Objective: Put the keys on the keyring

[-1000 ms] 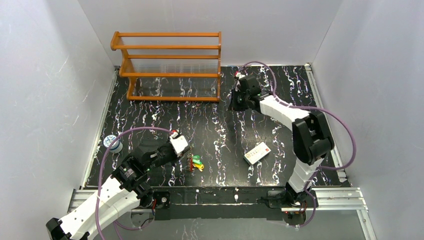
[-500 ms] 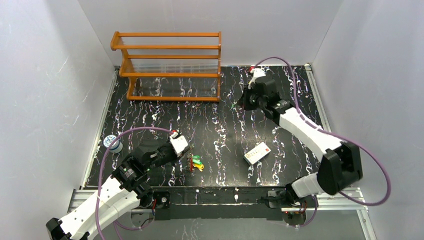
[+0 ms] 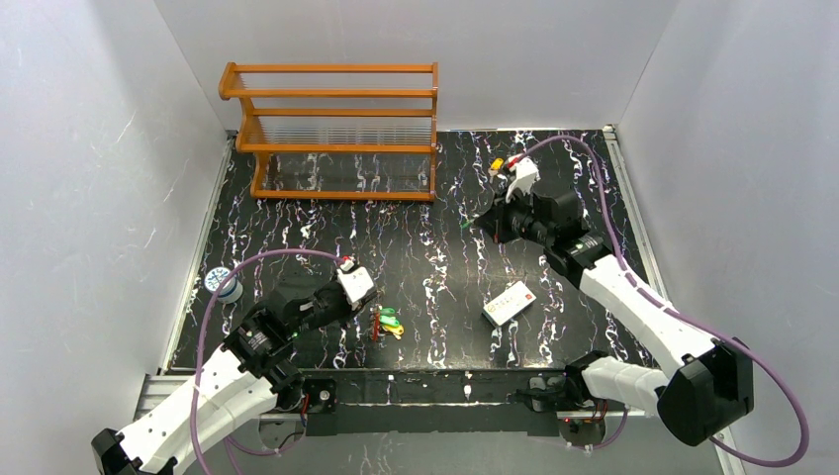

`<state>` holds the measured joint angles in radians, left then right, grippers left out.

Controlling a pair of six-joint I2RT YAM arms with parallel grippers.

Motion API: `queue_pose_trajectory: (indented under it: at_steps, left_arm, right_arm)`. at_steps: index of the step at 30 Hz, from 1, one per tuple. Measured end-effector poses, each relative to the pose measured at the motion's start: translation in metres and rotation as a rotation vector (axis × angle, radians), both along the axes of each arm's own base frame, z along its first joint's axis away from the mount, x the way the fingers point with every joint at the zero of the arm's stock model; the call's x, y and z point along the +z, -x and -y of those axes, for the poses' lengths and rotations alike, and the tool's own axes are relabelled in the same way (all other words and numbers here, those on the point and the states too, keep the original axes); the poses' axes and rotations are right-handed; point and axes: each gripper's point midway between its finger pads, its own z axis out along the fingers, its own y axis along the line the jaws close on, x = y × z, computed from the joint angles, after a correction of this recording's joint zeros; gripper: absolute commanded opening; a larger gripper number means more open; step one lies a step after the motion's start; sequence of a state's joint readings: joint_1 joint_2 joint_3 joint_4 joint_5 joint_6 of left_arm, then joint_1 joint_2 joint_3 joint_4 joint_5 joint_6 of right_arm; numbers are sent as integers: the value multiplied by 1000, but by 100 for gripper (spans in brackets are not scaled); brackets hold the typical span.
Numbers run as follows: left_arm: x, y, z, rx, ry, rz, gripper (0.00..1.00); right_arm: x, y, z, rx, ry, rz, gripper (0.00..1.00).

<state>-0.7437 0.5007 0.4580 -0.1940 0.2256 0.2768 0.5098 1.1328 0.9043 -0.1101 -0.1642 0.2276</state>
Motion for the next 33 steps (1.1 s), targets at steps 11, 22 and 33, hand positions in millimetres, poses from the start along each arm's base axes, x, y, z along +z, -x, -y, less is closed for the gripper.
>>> queue_pose_trajectory:
  at_steps: [11, 22, 33]
  left_arm:
    - [-6, 0, 4, -10, -10, -36, 0]
    - [-6, 3, 7, -25, -4, -47, 0]
    - [-4, 9, 13, -72, 12, -59, 0]
  right_arm:
    - [-14, 51, -26, 313, -57, -49, 1]
    - [-56, 116, -88, 615, -3, -170, 1]
    - [-49, 157, -131, 799, -3, -99, 1]
